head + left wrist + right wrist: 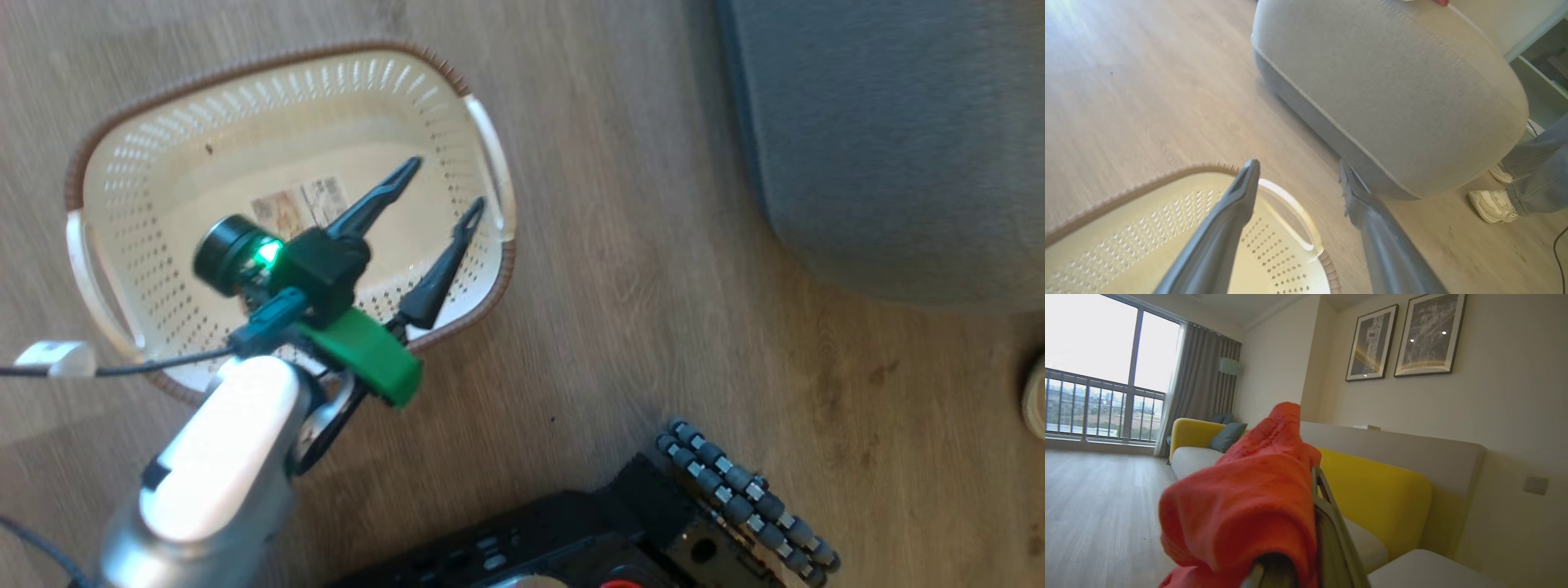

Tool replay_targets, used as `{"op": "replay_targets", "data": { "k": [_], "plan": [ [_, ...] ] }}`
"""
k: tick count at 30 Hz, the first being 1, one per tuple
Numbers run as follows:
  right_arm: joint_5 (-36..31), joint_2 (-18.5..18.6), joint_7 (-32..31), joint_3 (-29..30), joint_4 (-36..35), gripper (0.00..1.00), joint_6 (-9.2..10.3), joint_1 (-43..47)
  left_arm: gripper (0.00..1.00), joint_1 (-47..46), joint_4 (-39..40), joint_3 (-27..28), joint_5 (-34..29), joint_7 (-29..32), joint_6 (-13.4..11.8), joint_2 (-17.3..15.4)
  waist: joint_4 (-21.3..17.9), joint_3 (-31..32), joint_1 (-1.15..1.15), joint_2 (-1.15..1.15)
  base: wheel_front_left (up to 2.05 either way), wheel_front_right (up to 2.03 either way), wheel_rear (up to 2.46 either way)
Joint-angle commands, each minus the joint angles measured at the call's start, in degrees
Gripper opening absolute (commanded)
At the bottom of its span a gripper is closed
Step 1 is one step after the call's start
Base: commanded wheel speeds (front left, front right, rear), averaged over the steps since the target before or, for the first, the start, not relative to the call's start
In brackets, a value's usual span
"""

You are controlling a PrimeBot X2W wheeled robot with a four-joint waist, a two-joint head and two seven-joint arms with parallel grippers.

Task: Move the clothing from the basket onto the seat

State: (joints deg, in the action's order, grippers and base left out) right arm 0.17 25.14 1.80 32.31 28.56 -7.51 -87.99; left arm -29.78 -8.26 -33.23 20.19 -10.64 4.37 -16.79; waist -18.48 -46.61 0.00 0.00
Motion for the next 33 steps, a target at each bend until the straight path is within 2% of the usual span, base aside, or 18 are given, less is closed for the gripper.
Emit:
{"op": "replay_targets", "data": {
  "k": [1,4,11,12,13,15,20,24,26,29,33],
  "plan": [
    [-2.2,1.1,-1.7,2.5,-0.1,0.00,0.02,0.1,1.00,1.9,2.4,1.8,0.4,-0.4,-0.4,-1.3,1.7,-3.1,0.00,0.00,0.00,0.00,0.00],
    [-6.5,0.2,-1.7,5.7,2.1,0.00,0.02,3.4,1.00,2.8,3.9,3.1,1.1,-0.5,-1.4,-2.1,1.1,-5.4,0.00,0.00,0.00,0.00,0.00],
    [-9.1,-6.6,3.7,5.2,9.5,0.02,0.02,12.3,1.00,3.6,7.3,4.1,1.0,1.0,-2.9,-4.1,-0.8,-7.6,0.00,0.00,0.00,0.00,0.00],
    [-9.4,-7.1,4.2,4.6,10.7,0.22,0.02,13.0,1.00,3.8,7.7,4.4,1.1,1.2,-3.1,-4.5,-1.1,-7.5,0.00,0.00,0.00,0.00,0.00],
    [-9.5,-7.5,4.7,4.1,11.8,0.38,0.02,13.4,1.00,4.0,7.9,4.8,1.2,1.4,-3.4,-4.8,-1.4,-7.3,0.00,0.00,0.00,0.00,0.00],
    [-9.2,-8.1,5.7,3.5,13.7,1.00,0.02,14.1,1.00,4.6,8.4,5.3,1.5,1.6,-3.9,-5.4,-2.2,-6.4,0.00,0.00,0.00,0.00,0.00],
    [-9.3,-7.2,6.7,1.7,16.8,1.00,0.02,15.7,1.00,5.9,8.8,5.7,1.9,1.7,-4.5,-6.0,-3.4,-3.5,0.00,0.00,0.00,0.00,0.00],
    [-8.5,-6.4,7.2,-3.6,18.4,1.00,0.02,19.2,1.00,6.8,8.3,5.4,2.8,1.2,-4.9,-5.0,-4.0,0.6,0.00,0.00,0.00,0.00,0.00],
    [-6.8,-7.1,7.4,-7.6,17.9,1.00,0.02,22.1,1.00,7.3,7.7,5.5,3.2,0.8,-5.2,-4.5,-4.3,2.9,0.00,0.00,0.00,0.00,0.00],
    [-2.6,-8.7,8.2,-14.2,14.5,1.00,0.02,27.7,1.00,8.2,6.4,6.1,4.1,-0.3,-5.9,-3.9,-4.6,6.8,0.00,0.00,0.00,0.00,0.00],
    [3.7,-11.2,9.0,-21.6,5.9,1.00,0.02,37.1,1.00,9.4,4.1,7.1,5.2,-1.8,-6.9,-2.6,-3.5,12.4,0.00,0.00,0.00,0.00,0.00]
  ]
}}
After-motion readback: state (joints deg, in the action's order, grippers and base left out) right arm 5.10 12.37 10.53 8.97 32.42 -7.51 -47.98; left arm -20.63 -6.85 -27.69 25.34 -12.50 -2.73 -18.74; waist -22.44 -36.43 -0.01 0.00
